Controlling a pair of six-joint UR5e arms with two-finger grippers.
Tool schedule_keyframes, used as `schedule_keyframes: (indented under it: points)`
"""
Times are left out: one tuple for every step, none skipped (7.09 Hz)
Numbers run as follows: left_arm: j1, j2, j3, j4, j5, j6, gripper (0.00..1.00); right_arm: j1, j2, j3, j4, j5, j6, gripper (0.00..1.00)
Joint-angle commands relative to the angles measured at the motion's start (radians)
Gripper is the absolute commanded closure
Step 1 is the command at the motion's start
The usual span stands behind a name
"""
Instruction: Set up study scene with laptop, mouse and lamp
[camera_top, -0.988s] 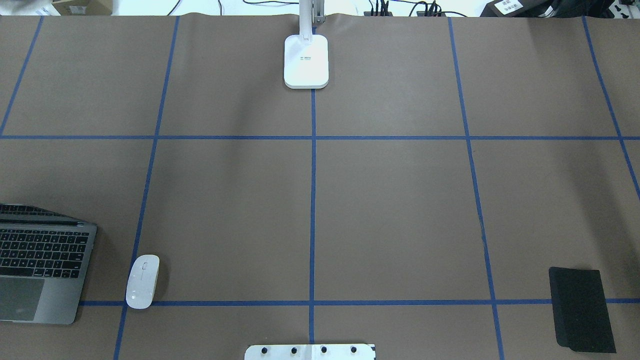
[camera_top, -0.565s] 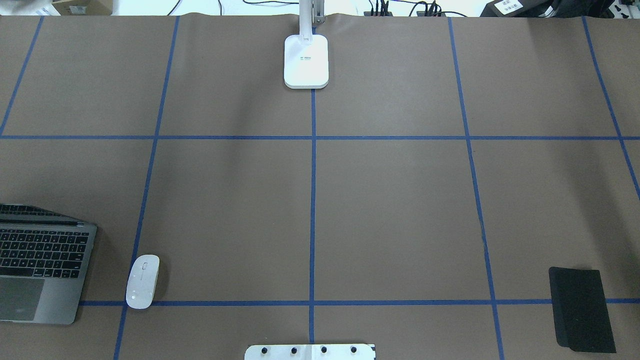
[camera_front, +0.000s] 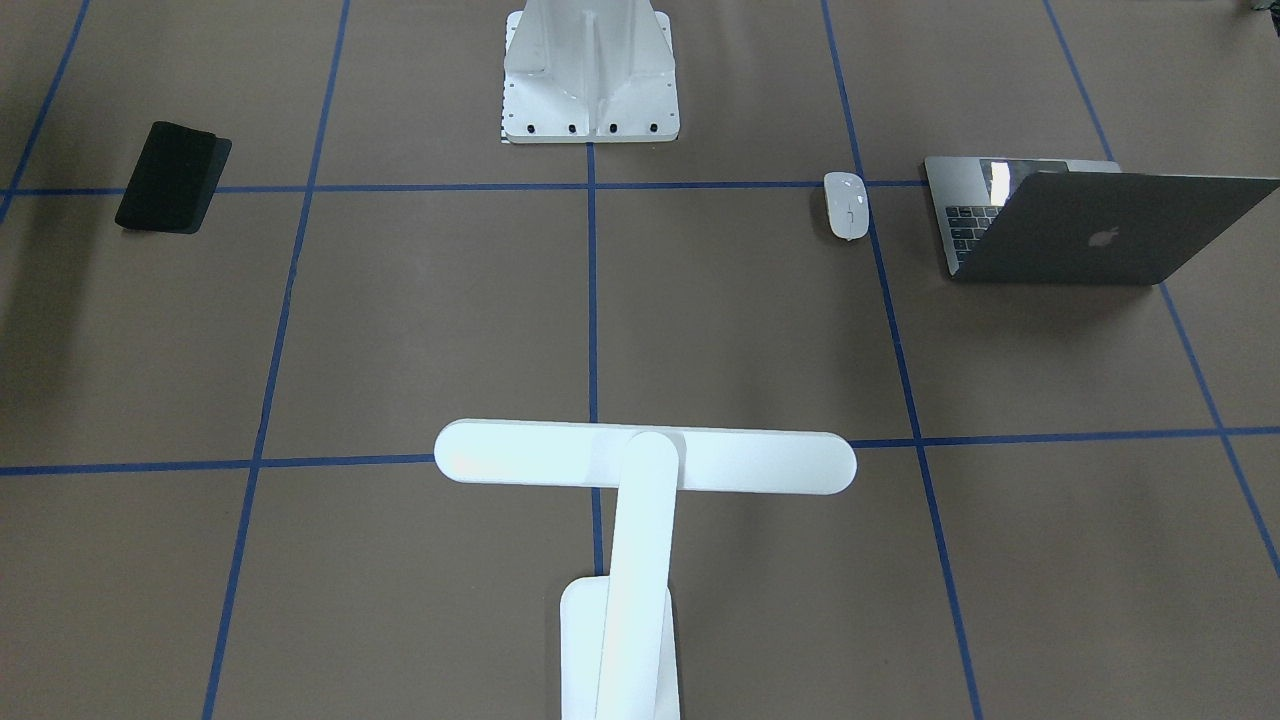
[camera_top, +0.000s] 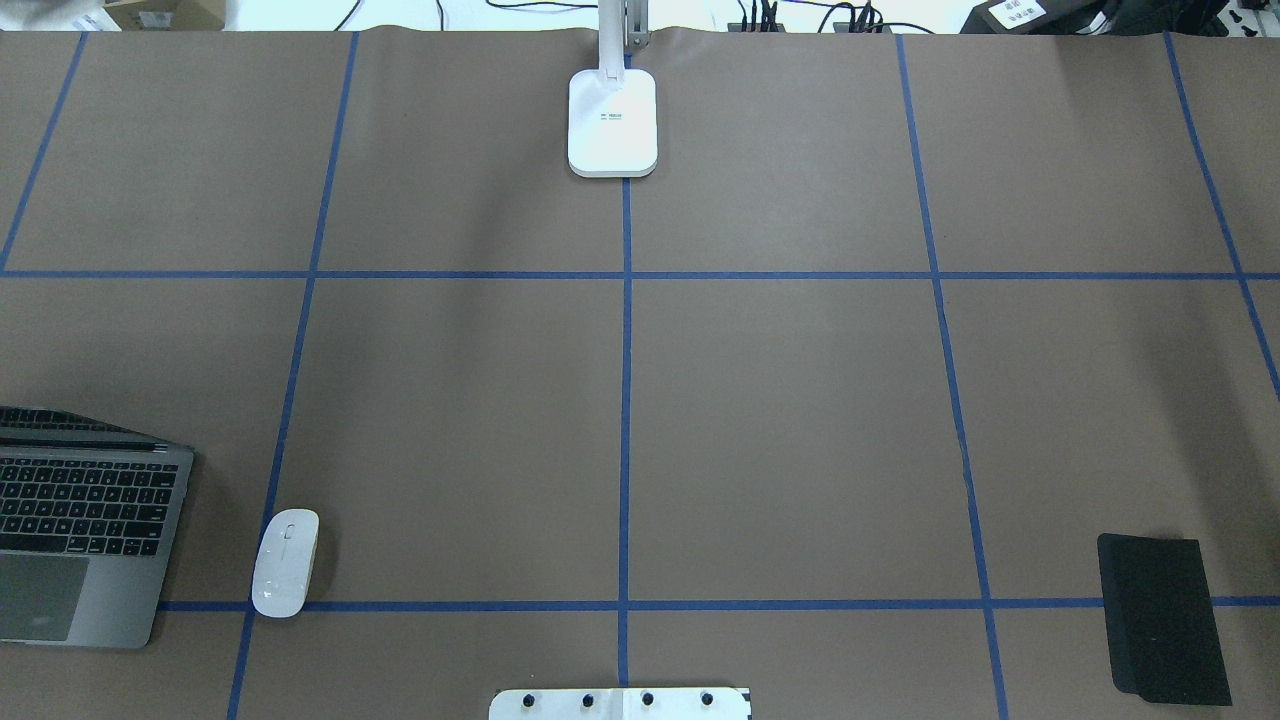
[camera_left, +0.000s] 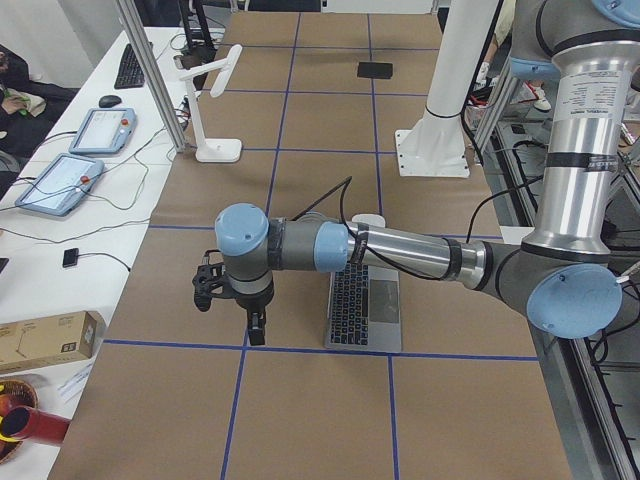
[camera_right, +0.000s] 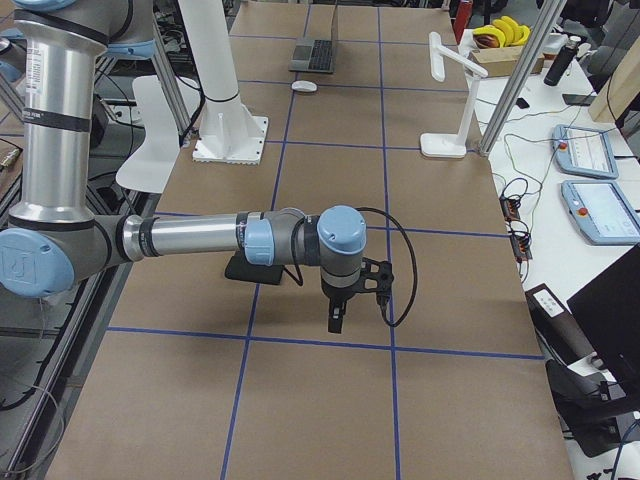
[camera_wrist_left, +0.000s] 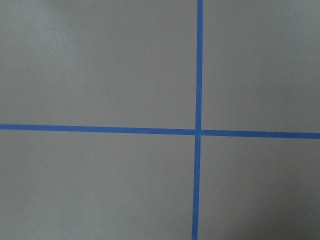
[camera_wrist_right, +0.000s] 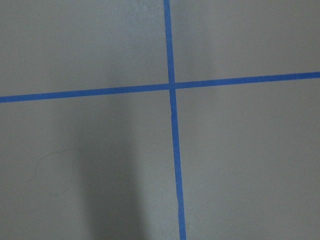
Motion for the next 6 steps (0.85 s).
schedule_keyframes:
  points:
    - [0.002, 0.109, -0.182, 0.08, -0.071, -0.319, 0.0, -0.007, -0.058, 0.004, 0.051, -0.028, -0.019, 0.0]
    - [0.006, 0.166, -0.25, 0.079, -0.092, -0.486, 0.0, -0.008, -0.105, 0.042, 0.067, -0.026, -0.025, 0.0]
    - [0.007, 0.178, -0.279, 0.079, -0.138, -0.654, 0.0, -0.008, -0.14, 0.056, 0.091, -0.019, -0.025, 0.0]
    - [0.016, 0.177, -0.283, 0.061, -0.161, -0.823, 0.0, -0.008, -0.161, 0.061, 0.103, -0.013, -0.025, 0.0]
    - [0.062, 0.177, -0.289, 0.027, -0.16, -0.965, 0.0, -0.008, -0.182, 0.061, 0.108, 0.032, -0.024, 0.0]
    - [0.125, 0.177, -0.287, -0.039, -0.16, -1.109, 0.0, -0.008, -0.208, 0.063, 0.117, 0.041, -0.025, 0.0]
